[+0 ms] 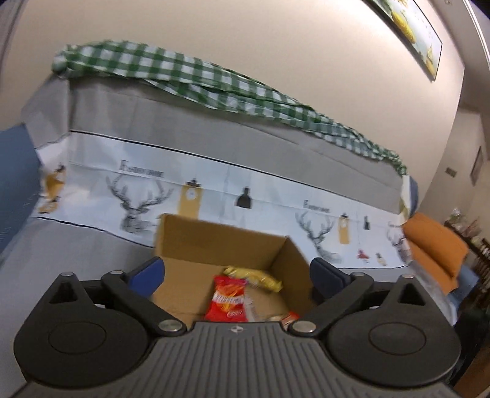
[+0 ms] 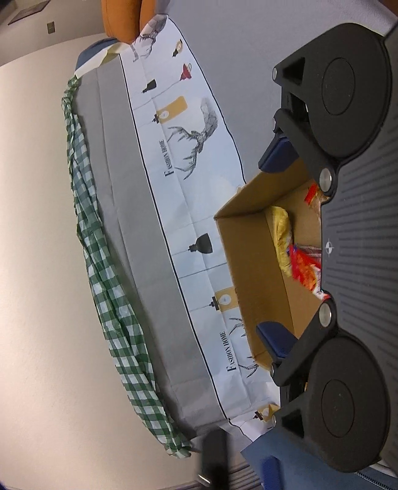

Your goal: Organize snacks

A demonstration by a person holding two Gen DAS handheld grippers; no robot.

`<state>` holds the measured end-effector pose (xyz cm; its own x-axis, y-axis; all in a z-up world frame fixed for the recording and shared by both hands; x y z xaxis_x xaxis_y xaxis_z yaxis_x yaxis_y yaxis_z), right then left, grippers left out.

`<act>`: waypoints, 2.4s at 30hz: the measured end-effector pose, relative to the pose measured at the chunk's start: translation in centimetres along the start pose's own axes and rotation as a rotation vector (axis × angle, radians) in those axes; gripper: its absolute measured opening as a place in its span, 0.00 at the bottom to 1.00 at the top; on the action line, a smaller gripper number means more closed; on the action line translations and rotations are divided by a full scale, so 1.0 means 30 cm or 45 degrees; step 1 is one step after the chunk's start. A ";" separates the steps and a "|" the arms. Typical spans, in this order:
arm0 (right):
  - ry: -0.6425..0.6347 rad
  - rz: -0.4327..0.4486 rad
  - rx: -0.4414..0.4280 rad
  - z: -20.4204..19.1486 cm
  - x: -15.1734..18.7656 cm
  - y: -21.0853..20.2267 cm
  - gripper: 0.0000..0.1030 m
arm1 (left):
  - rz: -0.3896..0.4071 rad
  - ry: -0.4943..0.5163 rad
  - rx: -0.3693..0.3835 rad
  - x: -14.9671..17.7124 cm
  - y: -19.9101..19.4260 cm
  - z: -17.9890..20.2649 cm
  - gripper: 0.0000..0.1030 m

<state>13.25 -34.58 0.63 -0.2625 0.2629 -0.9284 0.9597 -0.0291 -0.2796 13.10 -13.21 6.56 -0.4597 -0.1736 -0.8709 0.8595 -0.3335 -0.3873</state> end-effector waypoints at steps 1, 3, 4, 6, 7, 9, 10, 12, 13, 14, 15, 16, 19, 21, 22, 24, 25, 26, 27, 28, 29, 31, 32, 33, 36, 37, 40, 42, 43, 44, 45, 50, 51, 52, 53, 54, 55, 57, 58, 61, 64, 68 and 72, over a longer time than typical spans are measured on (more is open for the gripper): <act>-0.004 -0.001 0.007 0.002 0.000 -0.006 0.99 | 0.012 0.012 -0.015 0.012 -0.023 -0.008 0.99; -0.019 -0.013 0.030 0.007 0.002 -0.018 0.99 | 0.042 0.025 -0.040 0.035 -0.070 -0.023 0.99; -0.028 -0.021 0.044 0.010 0.005 -0.028 0.99 | 0.044 0.028 -0.036 0.048 -0.088 -0.027 0.99; -0.043 -0.032 0.069 0.016 0.004 -0.055 0.99 | 0.010 0.050 -0.036 0.087 -0.106 -0.038 0.99; -0.052 -0.038 0.077 0.018 0.002 -0.070 0.99 | -0.020 0.047 -0.061 0.112 -0.112 -0.051 0.99; -0.084 -0.054 0.090 0.025 -0.003 -0.111 0.99 | -0.082 0.009 -0.055 0.159 -0.123 -0.065 0.99; -0.095 -0.059 0.095 0.031 -0.006 -0.137 0.99 | -0.111 -0.010 -0.045 0.187 -0.134 -0.069 0.99; -0.109 -0.084 0.108 0.047 -0.006 -0.196 0.99 | -0.151 -0.024 -0.065 0.234 -0.152 -0.076 0.99; -0.114 -0.104 0.118 0.055 -0.003 -0.224 0.99 | -0.175 -0.023 -0.072 0.256 -0.156 -0.074 1.00; -0.124 -0.129 0.131 0.063 0.003 -0.254 0.99 | -0.205 -0.017 -0.070 0.282 -0.162 -0.069 1.00; -0.135 -0.150 0.140 0.070 0.010 -0.281 0.99 | -0.226 -0.010 -0.070 0.302 -0.166 -0.065 1.00; -0.145 -0.174 0.138 0.072 0.019 -0.311 0.99 | -0.249 0.005 -0.072 0.322 -0.170 -0.060 1.00; -0.201 -0.219 0.081 0.058 0.048 -0.374 0.99 | -0.315 0.036 -0.120 0.375 -0.178 -0.054 1.00; -0.255 -0.235 0.063 0.046 0.071 -0.401 0.99 | -0.342 0.039 -0.147 0.395 -0.181 -0.051 1.00; -0.275 -0.248 0.066 0.045 0.085 -0.408 0.99 | -0.344 0.040 -0.158 0.403 -0.187 -0.047 1.00; -0.292 -0.289 0.077 0.051 0.127 -0.412 0.99 | -0.342 0.057 -0.174 0.410 -0.199 -0.041 1.00; -0.294 -0.317 0.083 0.054 0.145 -0.410 0.99 | -0.341 0.075 -0.178 0.414 -0.204 -0.037 1.00; -0.302 -0.330 0.085 0.049 0.146 -0.406 0.99 | -0.341 0.091 -0.184 0.415 -0.205 -0.031 1.00; -0.309 -0.320 0.080 0.042 0.140 -0.406 0.99 | -0.342 0.102 -0.189 0.418 -0.206 -0.031 1.00; -0.306 -0.307 0.078 0.041 0.137 -0.406 0.99 | -0.342 0.105 -0.191 0.419 -0.207 -0.032 1.00; -0.293 -0.314 0.081 0.042 0.141 -0.400 0.99 | -0.341 0.104 -0.192 0.414 -0.203 -0.032 1.00; -0.270 -0.337 0.082 0.046 0.146 -0.388 0.99 | -0.339 0.099 -0.197 0.415 -0.201 -0.038 1.00; -0.256 -0.335 0.077 0.043 0.146 -0.384 0.99 | -0.340 0.096 -0.200 0.417 -0.198 -0.043 1.00; -0.247 -0.331 0.073 0.038 0.145 -0.382 0.99 | -0.340 0.091 -0.204 0.418 -0.197 -0.048 1.00; -0.264 -0.338 0.059 0.019 0.155 -0.372 0.99 | -0.332 0.076 -0.214 0.419 -0.193 -0.062 1.00; -0.286 -0.339 0.053 0.007 0.160 -0.369 0.99 | -0.330 0.072 -0.216 0.417 -0.191 -0.065 1.00; -0.337 -0.332 0.069 -0.010 0.167 -0.367 0.99 | -0.329 0.067 -0.222 0.415 -0.188 -0.072 1.00; -0.341 -0.334 0.063 -0.010 0.166 -0.366 0.99 | -0.327 0.069 -0.223 0.414 -0.186 -0.072 1.00; -0.336 -0.334 0.057 -0.009 0.166 -0.367 0.99 | -0.325 0.073 -0.223 0.414 -0.185 -0.069 1.00; -0.329 -0.333 0.055 -0.005 0.164 -0.368 0.99 | -0.325 0.078 -0.223 0.415 -0.185 -0.064 1.00; -0.324 -0.331 0.056 -0.003 0.163 -0.369 0.99 | -0.324 0.082 -0.222 0.416 -0.184 -0.060 1.00; -0.303 -0.330 0.064 0.009 0.159 -0.369 0.99 | -0.319 0.100 -0.214 0.417 -0.187 -0.050 1.00; -0.300 -0.330 0.064 0.010 0.160 -0.368 0.99 | -0.317 0.102 -0.215 0.417 -0.188 -0.051 1.00; -0.298 -0.330 0.064 0.010 0.159 -0.367 0.99 | -0.316 0.101 -0.215 0.417 -0.188 -0.051 1.00; -0.298 -0.330 0.064 0.009 0.160 -0.367 0.99 | -0.316 0.099 -0.214 0.417 -0.187 -0.051 1.00; -0.299 -0.329 0.064 0.008 0.160 -0.367 0.99 | -0.317 0.098 -0.213 0.418 -0.187 -0.053 1.00; -0.299 -0.328 0.065 0.010 0.160 -0.366 0.99 | -0.317 0.097 -0.215 0.418 -0.186 -0.052 1.00; -0.301 -0.328 0.067 0.010 0.160 -0.364 0.99 | -0.316 0.099 -0.214 0.417 -0.187 -0.052 1.00; -0.300 -0.330 0.066 0.010 0.160 -0.365 0.99 | -0.316 0.100 -0.213 0.417 -0.187 -0.051 1.00; -0.300 -0.332 0.066 0.012 0.159 -0.365 0.99 | -0.313 0.104 -0.209 0.417 -0.188 -0.049 1.00; -0.301 -0.332 0.067 0.012 0.159 -0.364 0.99 | -0.309 0.109 -0.209 0.416 -0.189 -0.045 1.00; -0.302 -0.332 0.067 0.012 0.159 -0.364 0.99 | -0.304 0.114 -0.206 0.413 -0.191 -0.040 1.00; -0.302 -0.332 0.068 0.011 0.160 -0.365 0.99 | -0.302 0.119 -0.204 0.412 -0.192 -0.038 1.00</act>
<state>1.45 -33.33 -0.86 -0.5198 0.0370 -0.8535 0.8525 -0.0423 -0.5210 2.71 -12.37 -2.32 -0.6357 -0.0201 -0.7717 0.7584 -0.2030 -0.6194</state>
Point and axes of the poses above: each gripper's, at about its wrist camera, not at the fingertips, and y roughly the way its jaws point, z to its right, x to its underside, the point moved 10 cm from there along y, roughly the way its jaws point, and after that the axes turned 2 degrees about x, right-handed, at the moved point
